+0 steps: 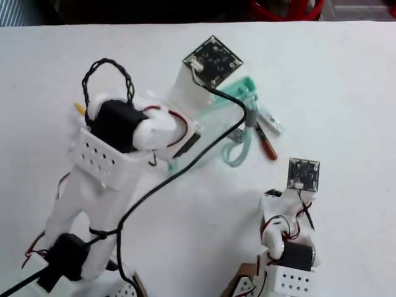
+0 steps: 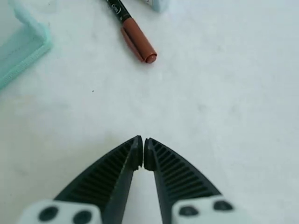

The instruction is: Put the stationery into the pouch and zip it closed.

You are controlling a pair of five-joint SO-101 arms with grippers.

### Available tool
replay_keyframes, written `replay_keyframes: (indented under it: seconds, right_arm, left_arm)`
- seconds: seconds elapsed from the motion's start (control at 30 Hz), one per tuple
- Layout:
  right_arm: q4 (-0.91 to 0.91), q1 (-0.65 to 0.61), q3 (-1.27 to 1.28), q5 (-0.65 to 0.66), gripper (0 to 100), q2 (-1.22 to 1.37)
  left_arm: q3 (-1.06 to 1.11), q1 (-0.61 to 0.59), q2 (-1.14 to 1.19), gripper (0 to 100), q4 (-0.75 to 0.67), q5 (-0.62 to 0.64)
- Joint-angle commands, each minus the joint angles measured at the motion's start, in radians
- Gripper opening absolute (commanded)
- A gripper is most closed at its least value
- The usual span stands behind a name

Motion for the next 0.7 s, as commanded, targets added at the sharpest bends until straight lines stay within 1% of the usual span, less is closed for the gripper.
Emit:
replay_keyframes:
  seconds: [0.0,0.13,0.3,0.43,0.5,0.57,0.67]
  right_arm:
    - [-0.021,0.015,0.008,0.011,2.3,-0.01]
    - [-0.035,0.015,0.008,0.012,2.5,-0.01]
    - [-0.205,0.035,0.008,0.026,2.5,-0.01]
    - [-0.317,0.033,0.008,0.206,2.5,-0.01]
    - [-0.352,0.038,0.008,0.273,2.5,-0.008]
    - [-0.354,0.038,0.008,0.285,2.5,-0.007]
    - [-0.337,0.038,0.008,0.287,2.5,-0.007]
  left_arm:
    - [-0.009,-0.016,0.018,4,-0.006,0.002]
    - [-0.008,-0.007,0.019,12,-0.008,0.002]
    - [0.014,-0.013,0.019,13,-0.043,0.002]
    - [0.152,-0.027,0.015,14,-0.143,0.0]
    - [0.235,-0.038,0.012,14,-0.203,0.0]
    - [0.285,-0.051,0.008,14,-0.244,0.0]
    - [0.302,-0.073,-0.039,13,-0.261,0.0]
